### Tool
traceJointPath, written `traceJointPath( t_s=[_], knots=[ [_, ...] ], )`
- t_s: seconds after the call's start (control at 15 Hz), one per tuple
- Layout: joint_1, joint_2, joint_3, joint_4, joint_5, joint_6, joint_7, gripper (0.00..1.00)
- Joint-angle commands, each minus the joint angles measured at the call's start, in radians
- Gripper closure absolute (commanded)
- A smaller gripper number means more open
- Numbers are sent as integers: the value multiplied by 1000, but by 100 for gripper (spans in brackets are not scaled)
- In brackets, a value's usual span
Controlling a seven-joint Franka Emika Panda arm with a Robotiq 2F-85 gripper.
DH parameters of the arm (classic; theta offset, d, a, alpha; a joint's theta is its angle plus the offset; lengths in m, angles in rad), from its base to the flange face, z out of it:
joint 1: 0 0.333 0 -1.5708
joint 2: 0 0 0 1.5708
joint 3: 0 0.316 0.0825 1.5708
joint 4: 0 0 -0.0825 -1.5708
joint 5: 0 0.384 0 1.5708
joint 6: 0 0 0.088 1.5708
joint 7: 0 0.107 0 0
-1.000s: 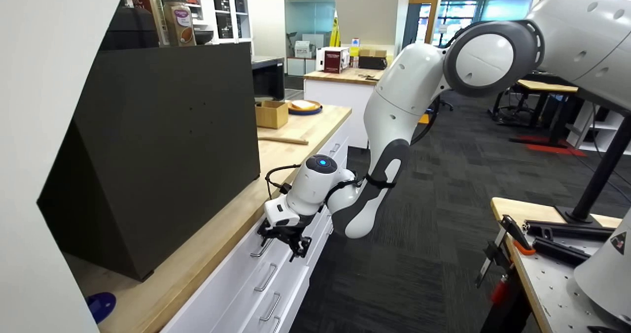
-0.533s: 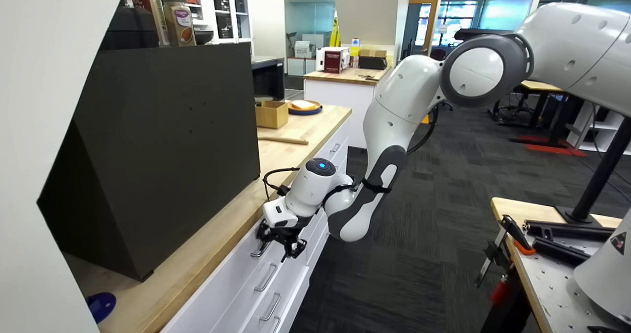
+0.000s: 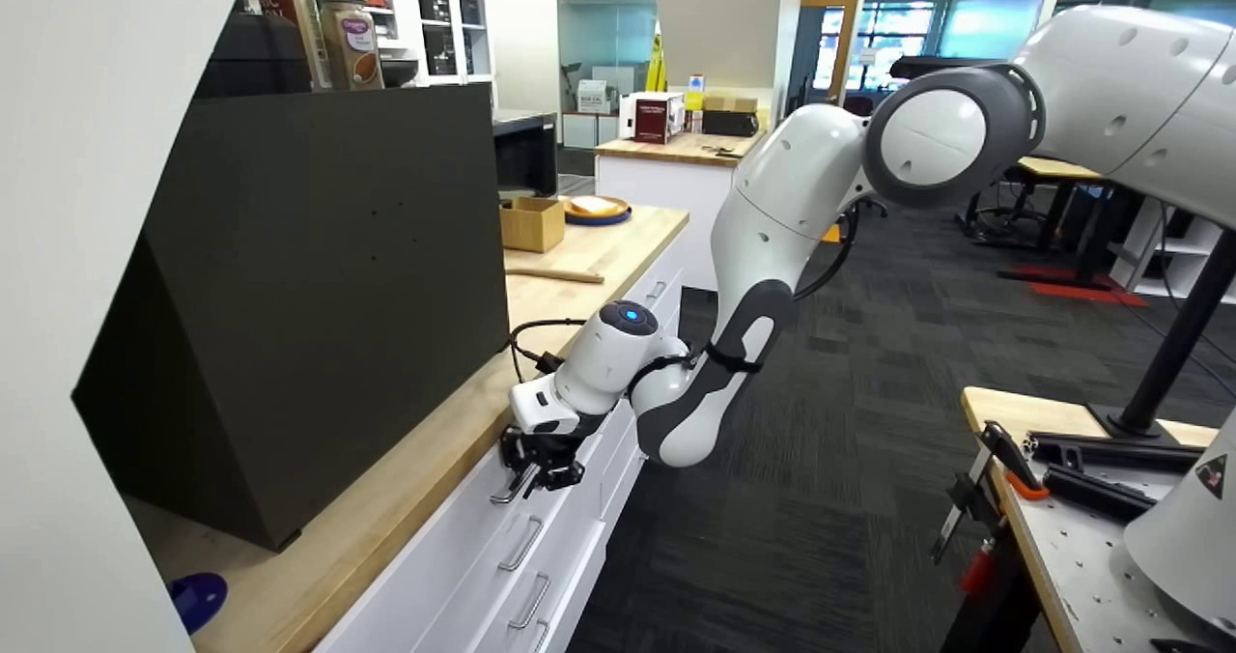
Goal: Open the topmost drawer
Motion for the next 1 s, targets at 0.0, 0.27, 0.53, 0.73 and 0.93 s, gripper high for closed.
traceJointPath(
  t_s=[0.0, 0.27, 0.53, 0.73, 0.93],
  knots=[
    [-23, -13, 14, -18, -20, 31, -28, 100],
    [-25, -36, 12, -69, -27, 35, -21, 97],
    [-13, -58, -17, -125, -32, 61, 3, 97],
    [7, -73, -54, -166, -23, 105, 13, 97],
    [20, -87, -89, -208, -33, 151, 37, 97]
  ],
)
